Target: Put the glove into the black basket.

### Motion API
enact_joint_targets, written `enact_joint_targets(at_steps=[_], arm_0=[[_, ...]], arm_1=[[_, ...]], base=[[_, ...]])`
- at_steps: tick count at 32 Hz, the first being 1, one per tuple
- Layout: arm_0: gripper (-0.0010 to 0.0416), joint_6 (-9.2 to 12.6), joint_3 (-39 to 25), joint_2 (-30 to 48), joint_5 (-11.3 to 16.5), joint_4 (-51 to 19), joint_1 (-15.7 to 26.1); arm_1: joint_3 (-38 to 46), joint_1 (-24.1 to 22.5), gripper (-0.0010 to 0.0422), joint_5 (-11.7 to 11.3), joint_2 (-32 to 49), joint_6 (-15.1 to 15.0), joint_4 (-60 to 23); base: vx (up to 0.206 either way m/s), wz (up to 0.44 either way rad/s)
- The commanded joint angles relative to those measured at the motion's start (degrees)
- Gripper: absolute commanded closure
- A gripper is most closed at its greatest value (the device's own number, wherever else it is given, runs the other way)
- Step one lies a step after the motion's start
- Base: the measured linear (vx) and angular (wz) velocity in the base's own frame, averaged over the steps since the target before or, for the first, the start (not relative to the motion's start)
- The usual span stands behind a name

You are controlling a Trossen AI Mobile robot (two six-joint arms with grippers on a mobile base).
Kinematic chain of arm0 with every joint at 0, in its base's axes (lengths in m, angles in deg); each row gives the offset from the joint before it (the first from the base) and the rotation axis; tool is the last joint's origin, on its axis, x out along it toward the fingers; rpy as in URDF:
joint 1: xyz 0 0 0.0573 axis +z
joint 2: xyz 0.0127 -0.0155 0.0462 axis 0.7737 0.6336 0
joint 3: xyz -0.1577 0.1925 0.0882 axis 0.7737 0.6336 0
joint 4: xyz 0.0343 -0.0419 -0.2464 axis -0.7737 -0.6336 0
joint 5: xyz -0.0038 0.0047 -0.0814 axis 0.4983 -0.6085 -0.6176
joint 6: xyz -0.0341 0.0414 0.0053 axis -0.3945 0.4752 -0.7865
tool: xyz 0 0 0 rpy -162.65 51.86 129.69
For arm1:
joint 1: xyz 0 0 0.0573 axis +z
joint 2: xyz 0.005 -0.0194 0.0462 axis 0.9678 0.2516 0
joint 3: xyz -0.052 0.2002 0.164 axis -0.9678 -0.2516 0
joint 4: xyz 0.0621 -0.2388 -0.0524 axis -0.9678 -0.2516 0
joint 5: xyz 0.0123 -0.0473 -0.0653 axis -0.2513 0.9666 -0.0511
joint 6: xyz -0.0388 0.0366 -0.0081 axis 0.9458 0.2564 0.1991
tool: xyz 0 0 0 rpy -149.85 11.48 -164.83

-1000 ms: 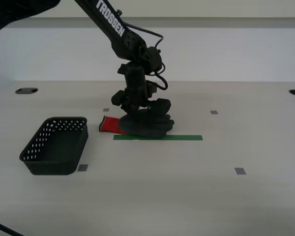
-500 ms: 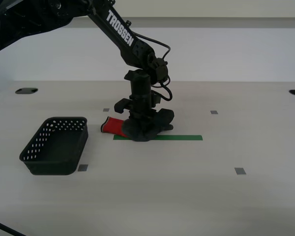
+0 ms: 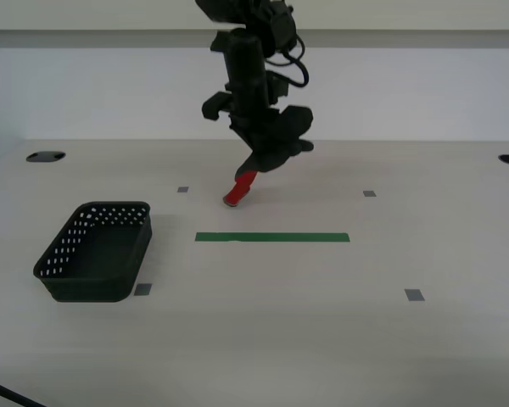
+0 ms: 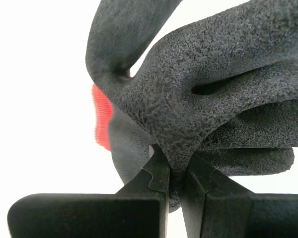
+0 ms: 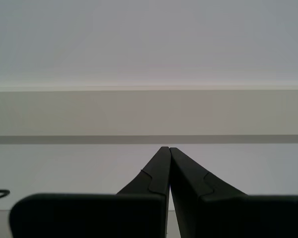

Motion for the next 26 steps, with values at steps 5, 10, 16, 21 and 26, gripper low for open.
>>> enact_joint_targets(at_steps=[5,10,16,21,26], arm_0=[[0.0405,0.0,-0.1,0.0,-0.1,-0.5,0.0],[0.0405,0.0,-0.1,0.0,-0.1,-1.2,0.0],[0.0405,0.0,-0.1,0.0,-0.1,-1.6,0.0],[0.0405,0.0,-0.1,0.0,-0.1,-1.6,0.0],[0.0405,0.0,-0.1,0.0,-0.1,-1.8,0.0]], arm_1=[[-0.2,0.7,0.0414,-7.9,-10.0,-3.2,-6.4],[-0.2,2.9,0.0414,-8.8,-14.7,-3.5,-10.9],[-0.2,6.8,0.0414,-8.8,-18.1,-4.3,-16.1],[-0.2,9.7,0.0414,-8.1,-20.4,-5.8,-19.7],[-0.2,13.9,0.0414,-5.3,-23.7,-7.0,-22.8]], base=[[0.000,0.000],[0.000,0.000],[0.000,0.000],[0.000,0.000],[0.000,0.000]])
